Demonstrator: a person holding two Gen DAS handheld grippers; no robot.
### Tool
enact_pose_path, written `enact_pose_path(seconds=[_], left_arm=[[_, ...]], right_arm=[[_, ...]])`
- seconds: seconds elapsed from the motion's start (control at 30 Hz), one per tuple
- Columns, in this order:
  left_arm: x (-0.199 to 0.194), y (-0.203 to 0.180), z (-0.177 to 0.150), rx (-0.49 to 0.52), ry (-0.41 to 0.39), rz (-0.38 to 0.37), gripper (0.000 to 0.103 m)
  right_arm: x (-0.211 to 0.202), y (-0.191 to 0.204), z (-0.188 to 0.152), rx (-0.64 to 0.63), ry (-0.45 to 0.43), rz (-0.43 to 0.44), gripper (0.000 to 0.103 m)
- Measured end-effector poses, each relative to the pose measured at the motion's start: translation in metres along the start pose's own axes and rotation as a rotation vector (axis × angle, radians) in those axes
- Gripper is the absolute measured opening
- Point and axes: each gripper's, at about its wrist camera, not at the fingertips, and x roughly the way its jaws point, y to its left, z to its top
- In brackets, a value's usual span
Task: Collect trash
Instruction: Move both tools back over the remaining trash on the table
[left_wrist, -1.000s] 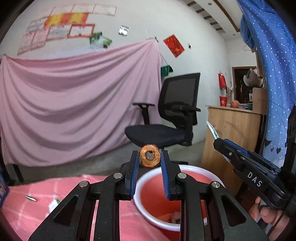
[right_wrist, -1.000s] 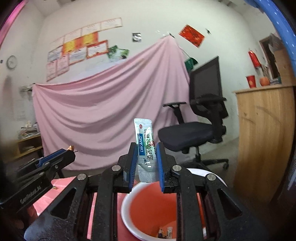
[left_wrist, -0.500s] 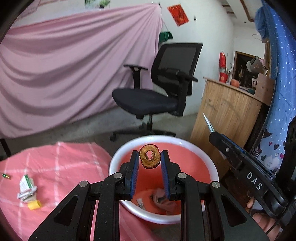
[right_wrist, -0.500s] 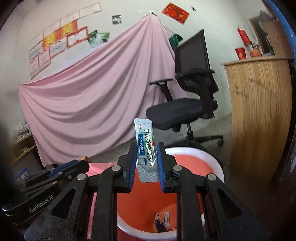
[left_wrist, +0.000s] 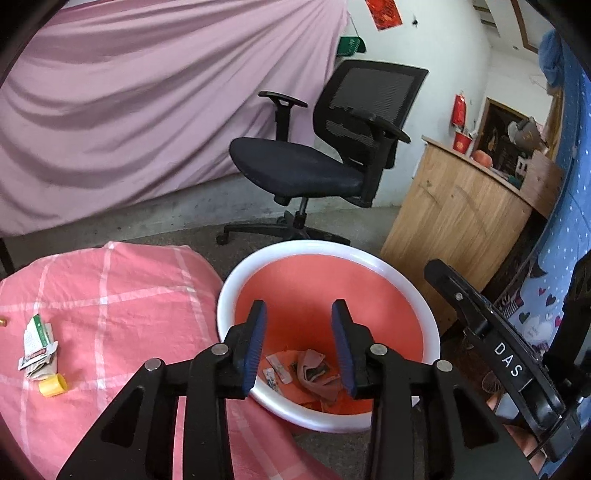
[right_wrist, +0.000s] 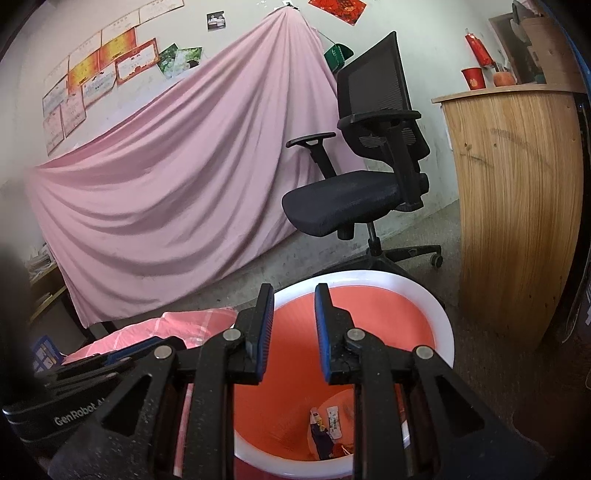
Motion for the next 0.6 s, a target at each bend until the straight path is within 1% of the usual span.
enact_pose_path(seconds=[0.03, 0.07, 0.1, 0.13, 0.17, 0.23, 0.3, 0.37, 0.4, 0.43, 0.47, 0.53, 0.6], left_arm=[[-0.003, 0.003, -0.001, -0.004, -0.007, 0.004, 0.034], [-0.005, 0.004, -0.001, -0.006, -0.015, 0.013, 0.04], [-0.009, 0.007, -0.001, -0.009, -0.029, 0.027, 0.044], [-0.013, 0.01, -0.002, -0.015, -0.045, 0.039, 0.05], [-0.017, 0.013, -0.001, -0.021, -0.062, 0.05, 0.052], [-0.029, 0.021, -0.001, -0.033, -0.095, 0.07, 0.054], [-0.039, 0.028, 0.001, -0.039, -0.124, 0.098, 0.059], [-0.053, 0.037, 0.001, -0.049, -0.163, 0.131, 0.073], [-0.063, 0.044, 0.001, -0.058, -0.191, 0.151, 0.077], [-0.07, 0.049, -0.001, -0.065, -0.213, 0.167, 0.084], [-0.079, 0.055, -0.002, -0.072, -0.239, 0.186, 0.091], [-0.093, 0.065, -0.005, -0.082, -0.29, 0.228, 0.098], [-0.107, 0.075, -0.009, -0.091, -0.339, 0.262, 0.1]], right_arm=[[0.0, 0.001, 0.0, -0.004, -0.001, -0.001, 0.044], [-0.001, 0.001, 0.0, -0.006, -0.003, -0.001, 0.044], [-0.002, 0.002, 0.001, -0.011, -0.007, -0.002, 0.047], [-0.002, 0.004, 0.001, -0.014, -0.011, -0.003, 0.05], [-0.003, 0.006, 0.003, -0.016, -0.016, -0.001, 0.052], [-0.006, 0.01, 0.005, -0.025, -0.035, 0.002, 0.06], [-0.008, 0.015, 0.008, -0.031, -0.054, 0.007, 0.066], [-0.011, 0.023, 0.01, -0.036, -0.076, 0.021, 0.072], [-0.013, 0.028, 0.011, -0.04, -0.091, 0.027, 0.077], [-0.015, 0.032, 0.012, -0.044, -0.105, 0.033, 0.084], [-0.017, 0.037, 0.013, -0.047, -0.119, 0.041, 0.088], [-0.022, 0.048, 0.014, -0.054, -0.158, 0.068, 0.101], [-0.025, 0.062, 0.015, -0.065, -0.19, 0.1, 0.103]])
